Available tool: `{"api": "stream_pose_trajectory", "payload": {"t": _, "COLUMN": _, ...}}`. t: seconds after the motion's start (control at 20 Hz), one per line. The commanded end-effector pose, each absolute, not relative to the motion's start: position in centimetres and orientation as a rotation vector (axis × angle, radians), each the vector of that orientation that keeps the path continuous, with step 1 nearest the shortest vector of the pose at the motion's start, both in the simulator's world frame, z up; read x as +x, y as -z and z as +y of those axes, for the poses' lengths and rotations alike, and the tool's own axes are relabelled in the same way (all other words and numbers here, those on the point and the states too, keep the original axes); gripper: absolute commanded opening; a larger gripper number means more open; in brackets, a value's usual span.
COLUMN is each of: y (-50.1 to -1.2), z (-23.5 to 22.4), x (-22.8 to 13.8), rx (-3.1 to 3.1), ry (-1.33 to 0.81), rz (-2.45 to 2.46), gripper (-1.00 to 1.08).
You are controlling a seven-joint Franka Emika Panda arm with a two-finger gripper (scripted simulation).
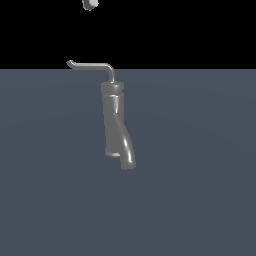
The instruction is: Turn on the faucet by rotating a designated handle.
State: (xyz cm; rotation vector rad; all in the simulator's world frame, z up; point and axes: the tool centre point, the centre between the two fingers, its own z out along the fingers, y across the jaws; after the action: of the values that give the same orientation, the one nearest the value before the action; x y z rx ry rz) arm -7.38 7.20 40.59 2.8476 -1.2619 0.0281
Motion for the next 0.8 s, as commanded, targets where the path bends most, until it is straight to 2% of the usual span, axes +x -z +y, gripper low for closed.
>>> {"api": "stream_pose_trajectory", "payload": {"t": 0.0, "y": -39.7, "z": 7.9, "x": -6.3, "rx": 2.815, "ry": -0.028, "rz": -1.337, "gripper": -1.0}}
{"api": "stream_pose_trajectory", "payload": {"t": 0.75, "y": -33.6, "z": 12.1, "x": -0.8, "rx": 2.592, "ry": -0.016, "rz": -1.757, "gripper": -1.0}}
